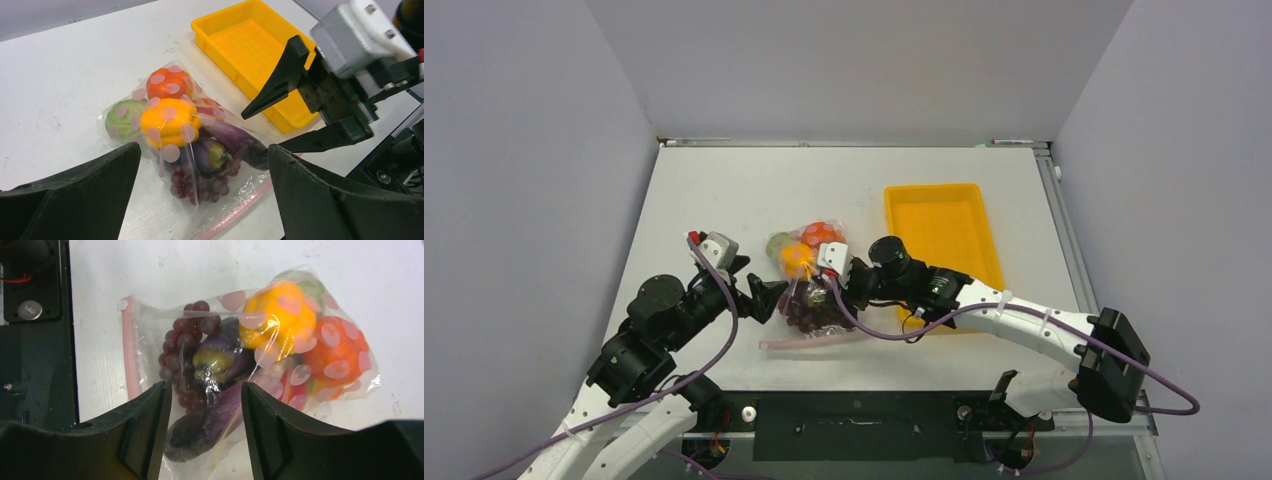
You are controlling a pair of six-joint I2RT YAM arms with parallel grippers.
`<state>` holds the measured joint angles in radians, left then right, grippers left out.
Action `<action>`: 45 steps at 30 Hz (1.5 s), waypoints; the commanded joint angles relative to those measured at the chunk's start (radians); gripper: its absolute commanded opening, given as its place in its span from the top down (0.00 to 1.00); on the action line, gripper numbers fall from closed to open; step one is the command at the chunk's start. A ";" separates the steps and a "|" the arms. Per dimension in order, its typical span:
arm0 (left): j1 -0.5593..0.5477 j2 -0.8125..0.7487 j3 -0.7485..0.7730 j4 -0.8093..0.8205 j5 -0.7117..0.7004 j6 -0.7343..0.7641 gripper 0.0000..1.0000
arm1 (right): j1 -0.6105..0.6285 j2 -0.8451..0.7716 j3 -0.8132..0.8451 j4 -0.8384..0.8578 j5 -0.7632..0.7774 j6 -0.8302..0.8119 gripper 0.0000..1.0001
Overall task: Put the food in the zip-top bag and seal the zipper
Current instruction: Place the zipper food storage bag at the center of the board, then reset both arms
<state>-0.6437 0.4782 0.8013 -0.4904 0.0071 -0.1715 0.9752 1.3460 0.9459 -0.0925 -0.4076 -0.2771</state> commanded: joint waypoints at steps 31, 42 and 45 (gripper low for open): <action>0.015 0.088 0.010 0.020 -0.007 -0.013 0.04 | -0.032 -0.618 -0.117 -0.118 0.918 0.408 0.10; 0.069 0.125 0.029 0.017 0.026 -0.001 0.04 | -0.033 -0.702 -0.165 -0.135 1.039 0.443 0.10; 0.099 0.112 0.030 0.013 0.041 0.004 0.04 | -0.032 -0.665 -0.152 -0.135 1.024 0.437 0.10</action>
<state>-0.5777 0.6010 0.8009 -0.4976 0.0196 -0.1761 0.9485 0.6437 0.7914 -0.2409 0.5953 0.1596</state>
